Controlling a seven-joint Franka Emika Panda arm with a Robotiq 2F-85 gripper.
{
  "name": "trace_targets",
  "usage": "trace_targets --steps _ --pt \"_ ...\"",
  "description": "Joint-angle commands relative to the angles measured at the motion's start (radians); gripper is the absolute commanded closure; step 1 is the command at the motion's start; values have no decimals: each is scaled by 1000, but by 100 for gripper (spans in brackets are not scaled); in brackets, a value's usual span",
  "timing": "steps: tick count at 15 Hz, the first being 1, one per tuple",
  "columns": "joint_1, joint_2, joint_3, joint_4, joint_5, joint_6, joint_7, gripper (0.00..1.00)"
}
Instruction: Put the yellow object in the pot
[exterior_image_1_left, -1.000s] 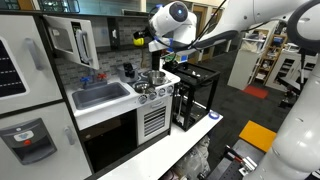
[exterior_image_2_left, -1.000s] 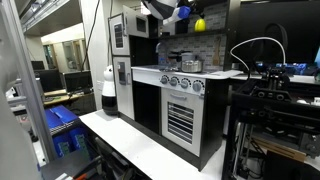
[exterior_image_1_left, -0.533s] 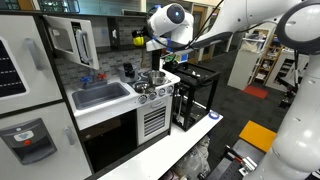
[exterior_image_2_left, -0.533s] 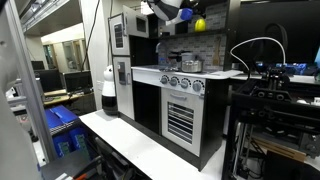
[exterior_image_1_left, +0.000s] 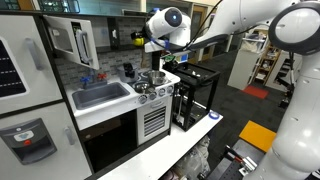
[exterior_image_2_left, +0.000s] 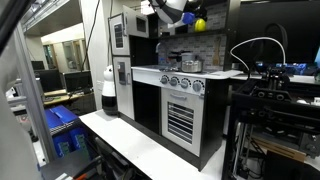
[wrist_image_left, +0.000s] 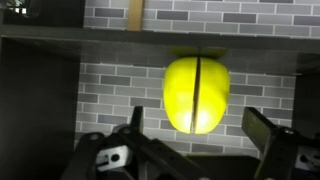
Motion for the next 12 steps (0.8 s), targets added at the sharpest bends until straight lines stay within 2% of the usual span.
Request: trace_targets --steps 1,10,11,12 --pt "3 39 -12 51 -65 33 52 0" --pt "4 89 -13 105 -106 45 83 0" --pt "4 94 -12 110 -105 47 84 25" --pt "4 97 -12 114 -105 49 85 26"
